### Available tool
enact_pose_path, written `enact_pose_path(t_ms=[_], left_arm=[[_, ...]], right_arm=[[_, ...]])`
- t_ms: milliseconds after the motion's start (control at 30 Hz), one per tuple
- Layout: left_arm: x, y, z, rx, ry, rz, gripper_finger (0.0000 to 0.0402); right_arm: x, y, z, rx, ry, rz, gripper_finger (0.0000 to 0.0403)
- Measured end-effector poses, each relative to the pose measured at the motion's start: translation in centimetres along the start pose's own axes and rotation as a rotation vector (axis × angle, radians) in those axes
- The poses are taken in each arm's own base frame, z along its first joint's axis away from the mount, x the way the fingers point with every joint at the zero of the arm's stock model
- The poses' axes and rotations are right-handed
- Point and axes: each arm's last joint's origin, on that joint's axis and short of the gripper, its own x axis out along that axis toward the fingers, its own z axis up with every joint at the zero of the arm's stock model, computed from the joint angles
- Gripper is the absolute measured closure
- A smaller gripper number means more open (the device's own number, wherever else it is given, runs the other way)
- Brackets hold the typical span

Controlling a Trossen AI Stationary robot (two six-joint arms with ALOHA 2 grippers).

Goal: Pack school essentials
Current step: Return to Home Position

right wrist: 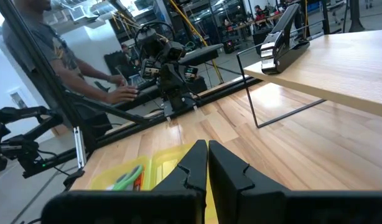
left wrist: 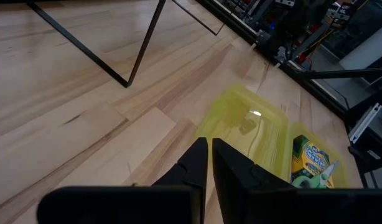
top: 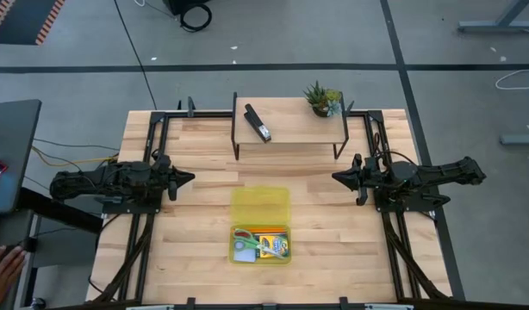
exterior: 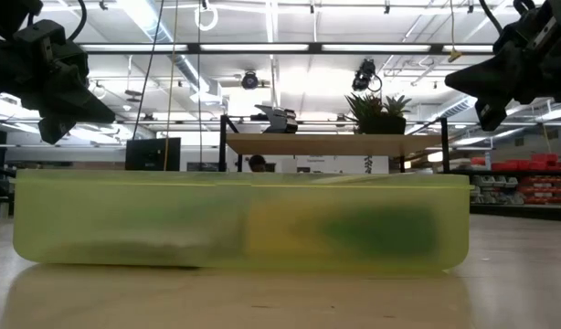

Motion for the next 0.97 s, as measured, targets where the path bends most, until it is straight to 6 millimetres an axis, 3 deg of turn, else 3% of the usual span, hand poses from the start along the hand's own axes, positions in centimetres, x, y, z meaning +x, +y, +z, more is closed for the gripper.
enact_pose_path(t_ms=[967], left_arm=[[0.00, 0.00, 0.00, 0.000, 0.001, 0.000, 0.0363]], right_arm=[[0.00, 0.00, 0.00, 0.000, 0.000, 0.000, 0.0382]])
